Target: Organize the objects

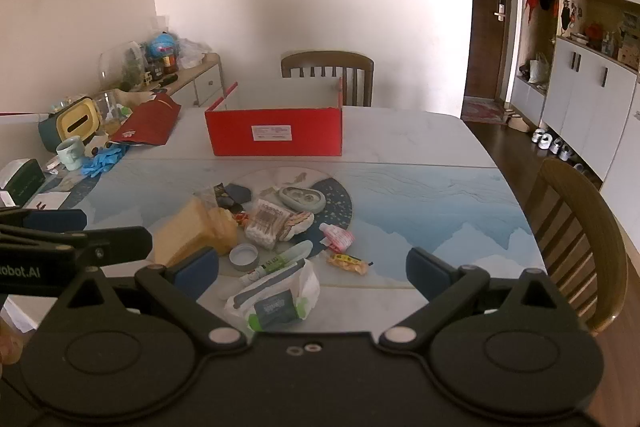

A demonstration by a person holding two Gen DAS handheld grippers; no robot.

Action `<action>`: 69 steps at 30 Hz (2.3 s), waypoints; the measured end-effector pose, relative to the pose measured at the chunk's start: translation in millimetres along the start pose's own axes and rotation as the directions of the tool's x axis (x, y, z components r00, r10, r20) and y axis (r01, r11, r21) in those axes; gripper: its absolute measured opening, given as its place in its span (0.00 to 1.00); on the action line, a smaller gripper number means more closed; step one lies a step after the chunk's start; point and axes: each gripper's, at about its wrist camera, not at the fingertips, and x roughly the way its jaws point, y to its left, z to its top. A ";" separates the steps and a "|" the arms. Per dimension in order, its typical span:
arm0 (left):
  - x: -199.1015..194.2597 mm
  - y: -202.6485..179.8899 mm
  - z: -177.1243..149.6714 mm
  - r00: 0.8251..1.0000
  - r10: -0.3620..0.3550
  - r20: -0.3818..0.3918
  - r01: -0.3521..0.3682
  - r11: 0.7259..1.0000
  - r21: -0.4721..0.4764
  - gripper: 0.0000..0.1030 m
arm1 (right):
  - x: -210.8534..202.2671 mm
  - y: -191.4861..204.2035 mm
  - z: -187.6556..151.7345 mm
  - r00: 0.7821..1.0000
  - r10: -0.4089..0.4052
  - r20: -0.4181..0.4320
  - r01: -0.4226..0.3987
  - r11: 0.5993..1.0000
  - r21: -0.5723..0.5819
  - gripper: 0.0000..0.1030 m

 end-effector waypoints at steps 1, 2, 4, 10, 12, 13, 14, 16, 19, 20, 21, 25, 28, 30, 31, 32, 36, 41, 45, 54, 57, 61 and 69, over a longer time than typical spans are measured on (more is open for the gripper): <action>-0.6 -0.1 -0.2 1.000 0.002 0.001 -0.002 1.000 -0.002 1.00 | -0.2 0.1 -0.2 1.000 0.001 0.001 -0.001 1.000 -0.002 0.97; -1.2 -0.2 -0.4 1.000 0.004 0.002 -0.004 1.000 -0.004 1.00 | -0.4 0.4 -0.1 1.000 0.002 0.002 -0.002 1.000 -0.004 0.97; -2.2 -0.4 -0.3 1.000 0.007 0.005 -0.007 1.000 -0.006 1.00 | 0.0 0.7 -0.2 1.000 0.004 0.003 -0.004 1.000 -0.007 0.97; -0.3 3.0 1.0 1.000 0.001 0.001 -0.001 1.000 -0.015 1.00 | 4.2 2.6 1.4 1.000 0.005 -0.001 -0.005 1.000 -0.012 0.97; 2.5 5.4 2.8 1.000 0.005 0.002 -0.005 1.000 -0.014 1.00 | 8.1 2.9 2.3 1.000 0.006 -0.005 -0.006 1.000 -0.011 0.98; 4.3 6.9 3.7 1.000 0.006 0.002 -0.006 1.000 -0.012 1.00 | 11.6 3.4 3.1 1.000 0.006 -0.011 -0.006 1.000 -0.009 0.98; 6.5 8.8 4.2 1.000 0.008 0.002 -0.008 1.000 -0.010 1.00 | 14.9 4.1 3.4 1.000 0.005 -0.017 -0.005 1.000 -0.009 0.98; 13.2 15.9 7.4 1.000 0.014 0.000 -0.014 1.000 -0.016 1.00 | 22.8 5.4 3.7 1.000 -0.004 -0.027 0.003 1.000 -0.016 0.98; 27.7 32.8 12.5 1.000 0.019 -0.004 -0.019 0.999 -0.038 1.00 | 38.1 9.0 5.8 0.998 -0.017 -0.052 0.015 0.999 -0.033 0.98; 34.1 38.9 13.8 1.000 0.022 -0.010 -0.023 0.999 -0.040 1.00 | 42.2 9.2 6.0 0.998 -0.017 -0.060 0.015 0.999 -0.033 0.98; 41.1 44.8 14.4 1.000 0.025 -0.010 -0.025 0.999 -0.030 1.00 | 47.2 9.8 6.5 0.997 -0.014 -0.069 0.012 0.999 -0.034 0.98; 73.2 62.4 11.9 0.999 0.024 -0.022 -0.022 0.995 0.096 1.00 | 69.9 12.6 5.4 0.993 -0.034 -0.111 0.030 0.999 -0.040 0.98; 94.8 74.9 7.7 0.999 0.026 -0.045 -0.018 0.987 0.162 1.00 | 85.8 11.9 3.8 0.987 -0.037 -0.155 0.036 0.999 -0.011 0.98; 109.4 82.8 4.7 0.998 0.000 -0.065 0.013 0.979 0.203 1.00 | 95.5 11.3 2.6 0.982 -0.043 -0.184 0.044 0.999 0.005 0.98; 115.6 85.5 3.3 0.997 -0.001 -0.073 0.018 0.973 0.230 1.00 | 101.2 11.5 1.7 0.979 -0.044 -0.200 0.048 0.999 0.013 0.98; 122.4 88.3 2.1 0.996 -0.003 -0.084 0.024 0.967 0.254 1.00 | 105.8 11.9 1.1 0.976 -0.047 -0.214 0.052 0.999 0.015 0.98; 148.4 101.5 -1.7 0.992 -0.025 -0.121 0.061 0.950 0.307 1.00 | 126.1 17.8 -4.0 0.960 -0.066 -0.272 0.070 0.998 0.004 0.96; 172.6 118.4 -7.2 0.984 -0.030 -0.176 0.089 0.937 0.338 0.99 | 151.5 25.8 -12.1 0.937 -0.062 -0.344 0.067 0.998 0.004 0.87; 184.0 124.2 -10.3 0.975 -0.053 -0.218 0.130 0.926 0.355 0.99 | 166.9 30.3 -16.7 0.921 -0.058 -0.386 0.067 0.998 0.010 0.82; 199.4 128.9 -12.4 0.960 -0.079 -0.268 0.177 0.913 0.368 0.83 | 184.3 33.8 -20.9 0.892 -0.020 -0.451 0.044 0.998 0.042 0.60; 198.6 130.2 -9.4 0.957 -0.085 -0.277 0.181 0.922 0.342 0.80 | 183.8 34.3 -19.0 0.894 -0.018 -0.447 0.043 0.998 0.045 0.48; 194.8 129.4 -9.6 0.955 -0.088 -0.283 0.182 0.928 0.324 0.78 | 182.8 34.4 -15.6 0.900 -0.024 -0.436 0.046 0.998 0.040 0.25; 180.8 125.5 -0.7 0.958 -0.102 -0.268 0.182 0.938 0.296 0.77 | 167.3 32.3 -1.2 0.923 -0.028 -0.384 0.043 0.999 0.029 0.12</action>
